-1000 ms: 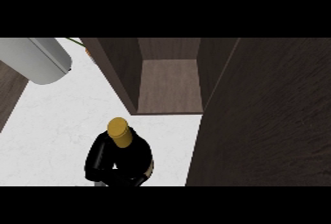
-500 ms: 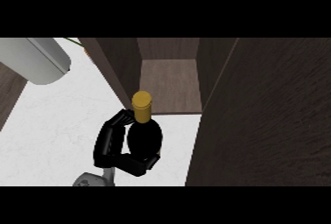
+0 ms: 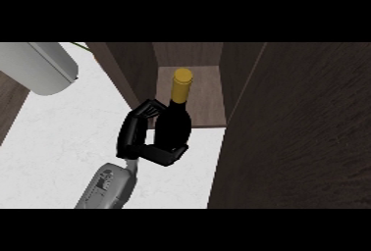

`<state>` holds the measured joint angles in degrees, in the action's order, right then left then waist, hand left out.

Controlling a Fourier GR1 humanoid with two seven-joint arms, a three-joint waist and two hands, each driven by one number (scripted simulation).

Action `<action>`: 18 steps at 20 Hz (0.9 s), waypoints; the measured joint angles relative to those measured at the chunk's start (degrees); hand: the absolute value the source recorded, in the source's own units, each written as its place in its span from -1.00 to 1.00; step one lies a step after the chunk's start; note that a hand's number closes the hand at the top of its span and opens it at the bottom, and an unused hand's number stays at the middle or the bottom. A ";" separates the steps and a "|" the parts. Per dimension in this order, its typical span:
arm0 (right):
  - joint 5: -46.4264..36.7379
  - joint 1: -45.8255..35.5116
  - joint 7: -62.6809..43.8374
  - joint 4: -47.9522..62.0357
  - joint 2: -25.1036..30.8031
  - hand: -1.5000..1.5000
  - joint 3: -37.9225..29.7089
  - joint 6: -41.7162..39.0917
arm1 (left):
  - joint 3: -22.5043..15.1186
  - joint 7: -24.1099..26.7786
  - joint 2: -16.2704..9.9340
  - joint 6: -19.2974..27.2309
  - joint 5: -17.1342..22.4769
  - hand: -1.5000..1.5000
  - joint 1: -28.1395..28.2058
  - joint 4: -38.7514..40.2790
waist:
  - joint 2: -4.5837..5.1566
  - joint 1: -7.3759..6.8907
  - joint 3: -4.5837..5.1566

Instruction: Pick up the wine, place it into the cabinet and close the cabinet

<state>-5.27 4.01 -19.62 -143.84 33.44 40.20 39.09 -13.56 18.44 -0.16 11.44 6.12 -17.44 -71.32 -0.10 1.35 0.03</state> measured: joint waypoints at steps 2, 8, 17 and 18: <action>0.13 0.49 0.69 -0.04 0.16 -1.00 0.38 -0.07 | -0.24 0.07 0.06 0.73 0.70 1.00 -2.36 2.64 | 0.01 0.17 0.01; 0.71 1.17 2.41 0.11 0.10 -1.00 -0.44 -0.40 | 0.64 1.45 0.13 1.76 2.83 1.00 -10.16 12.26 | 0.12 0.38 0.01; 1.26 2.61 4.87 0.07 0.99 -1.00 0.23 -0.97 | -0.57 4.96 0.15 4.35 10.17 1.00 -20.49 24.31 | 0.25 1.10 0.03; 1.34 2.85 5.35 0.17 0.69 -1.00 0.69 -0.99 | -0.80 5.73 0.15 4.54 10.97 1.00 -21.52 25.90 | 0.28 1.14 0.03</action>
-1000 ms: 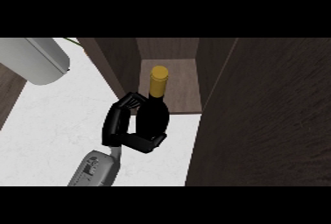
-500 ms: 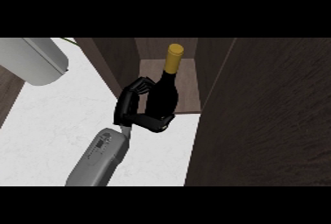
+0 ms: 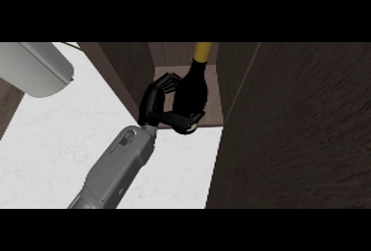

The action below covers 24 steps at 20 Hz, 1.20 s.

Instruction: Pick up the wine, place it into the cabinet and close the cabinet

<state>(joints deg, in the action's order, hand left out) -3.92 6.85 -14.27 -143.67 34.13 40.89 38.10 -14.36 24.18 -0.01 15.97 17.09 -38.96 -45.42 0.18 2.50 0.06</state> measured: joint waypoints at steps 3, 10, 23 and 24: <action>0.15 1.04 1.47 -0.08 0.41 -1.00 0.52 -0.03 | -0.37 0.96 -0.01 0.83 2.51 1.00 -2.88 3.81 | 0.04 0.53 0.01; 0.87 1.17 3.35 0.13 0.31 -1.00 -0.60 -0.66 | -1.83 1.37 -0.05 3.81 4.36 1.00 -10.58 14.03 | 0.29 1.24 0.00; 2.07 2.69 6.13 0.31 0.40 -1.00 -0.35 -2.17 | 2.76 2.79 0.01 4.24 8.33 1.00 -18.82 28.75 | 1.03 2.94 0.03; 2.14 3.07 6.52 0.34 0.34 -1.00 -0.05 -2.21 | 3.38 2.57 -0.06 4.27 8.64 1.00 -19.53 29.65 | 1.06 3.04 0.03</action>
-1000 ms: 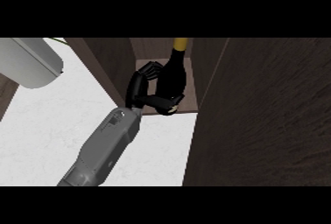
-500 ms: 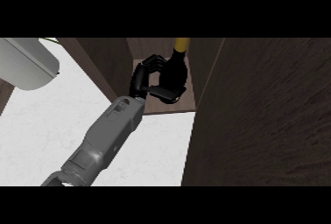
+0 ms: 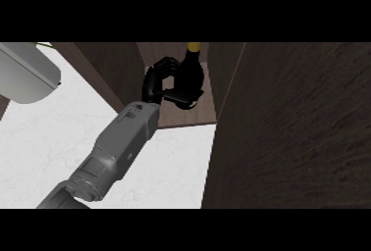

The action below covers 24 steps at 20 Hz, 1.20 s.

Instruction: Pick up the wine, place it into the cabinet and close the cabinet

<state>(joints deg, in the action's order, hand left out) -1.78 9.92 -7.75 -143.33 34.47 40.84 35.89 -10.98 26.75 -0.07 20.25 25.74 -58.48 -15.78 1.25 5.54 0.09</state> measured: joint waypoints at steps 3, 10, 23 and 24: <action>0.23 0.85 1.20 0.03 0.44 -1.00 0.05 -0.48 | 1.12 0.98 -0.11 0.89 0.15 1.00 -1.32 2.43 | 0.18 0.44 -0.03; 0.64 1.60 2.92 0.29 -0.01 -1.00 1.09 -0.90 | 2.19 3.45 -1.55 2.58 -0.64 -1.00 -3.86 6.70 | 0.54 0.94 0.00; 1.30 2.58 6.22 0.40 0.79 -1.00 1.59 -2.72 | 1.95 5.17 -4.06 8.07 -2.82 -1.00 -7.53 11.58 | 1.02 2.14 0.03; 1.33 2.83 6.44 0.40 0.86 -1.00 1.69 -2.71 | 2.27 5.38 -4.13 7.73 -2.56 -1.00 -7.54 11.55 | 1.01 2.15 0.06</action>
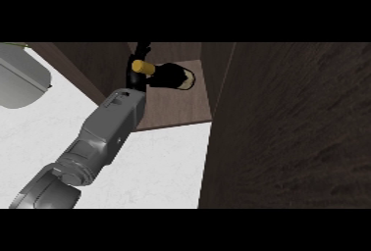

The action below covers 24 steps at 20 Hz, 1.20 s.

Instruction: Pick up the wine, place it into the cabinet and close the cabinet

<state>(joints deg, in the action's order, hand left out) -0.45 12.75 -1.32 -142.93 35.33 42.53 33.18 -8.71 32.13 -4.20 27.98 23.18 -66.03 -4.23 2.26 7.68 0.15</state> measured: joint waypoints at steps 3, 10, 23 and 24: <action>0.11 0.29 0.55 0.12 -0.13 -1.00 0.21 -0.13 | 0.49 0.56 -0.16 -2.17 0.32 -1.00 -0.68 -0.48 | 0.03 -0.15 0.03; 0.27 0.68 1.07 -0.01 0.36 -1.00 -0.20 -0.03 | 3.31 3.19 0.42 -9.33 2.75 1.00 -1.71 -2.93 | -0.31 -0.97 0.05; 0.47 2.82 0.75 -0.67 2.52 -1.00 -2.54 0.79 | 5.79 3.23 2.43 -20.28 4.46 -1.00 -3.87 -5.18 | -1.52 -3.81 -0.07; 0.47 3.49 1.05 -0.67 2.57 -1.00 -2.49 1.01 | 5.93 3.08 2.52 -20.52 4.51 -1.00 -3.81 -5.48 | -1.65 -4.11 -0.09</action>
<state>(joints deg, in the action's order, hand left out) 0.02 16.24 -0.26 -143.60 37.90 40.05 34.18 -2.78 35.21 -1.68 7.46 27.68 -69.83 -9.71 0.60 3.58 0.07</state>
